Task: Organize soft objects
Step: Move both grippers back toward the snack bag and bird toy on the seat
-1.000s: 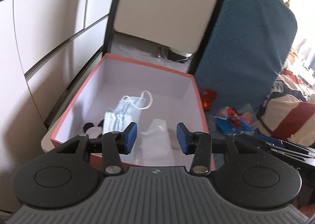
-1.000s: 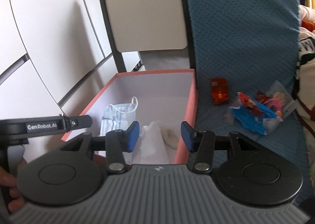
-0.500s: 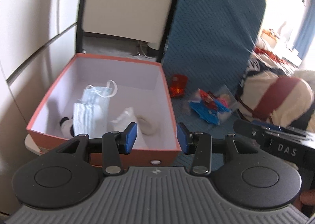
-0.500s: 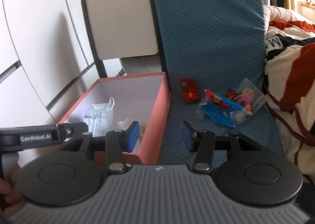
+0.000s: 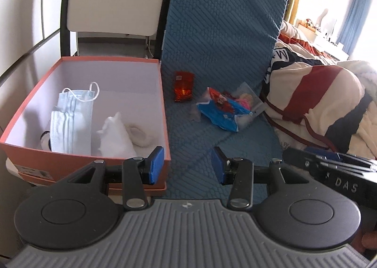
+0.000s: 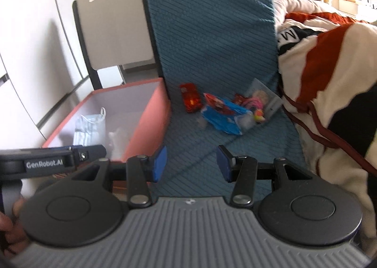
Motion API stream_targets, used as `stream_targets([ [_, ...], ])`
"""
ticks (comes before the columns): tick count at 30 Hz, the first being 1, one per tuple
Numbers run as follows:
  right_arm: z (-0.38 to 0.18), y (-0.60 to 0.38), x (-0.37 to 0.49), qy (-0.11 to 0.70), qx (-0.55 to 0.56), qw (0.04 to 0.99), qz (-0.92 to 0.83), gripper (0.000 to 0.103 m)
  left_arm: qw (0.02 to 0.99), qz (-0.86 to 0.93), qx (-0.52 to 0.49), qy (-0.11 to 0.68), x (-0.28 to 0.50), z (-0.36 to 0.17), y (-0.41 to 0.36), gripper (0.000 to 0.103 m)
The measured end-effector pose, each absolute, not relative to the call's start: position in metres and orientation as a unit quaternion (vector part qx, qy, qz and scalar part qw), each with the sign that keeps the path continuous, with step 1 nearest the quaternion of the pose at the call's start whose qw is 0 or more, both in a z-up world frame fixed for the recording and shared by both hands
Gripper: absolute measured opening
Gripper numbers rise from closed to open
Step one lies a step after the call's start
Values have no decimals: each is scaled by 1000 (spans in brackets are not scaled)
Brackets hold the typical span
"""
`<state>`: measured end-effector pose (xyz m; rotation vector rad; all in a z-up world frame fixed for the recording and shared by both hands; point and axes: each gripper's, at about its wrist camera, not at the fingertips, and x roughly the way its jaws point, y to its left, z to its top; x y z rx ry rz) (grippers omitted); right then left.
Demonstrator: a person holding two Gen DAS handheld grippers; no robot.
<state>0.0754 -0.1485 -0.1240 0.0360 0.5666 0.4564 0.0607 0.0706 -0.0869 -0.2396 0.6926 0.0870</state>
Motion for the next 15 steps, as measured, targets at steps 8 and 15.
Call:
stream_targets([
  [8,-135,-181,69,285,14,936,205,49,931,27,-111,347,65,-96,39,50],
  [15,-144,-204,69,288,19,938,194,49,930,15,-91,355,72,-104,14,50],
])
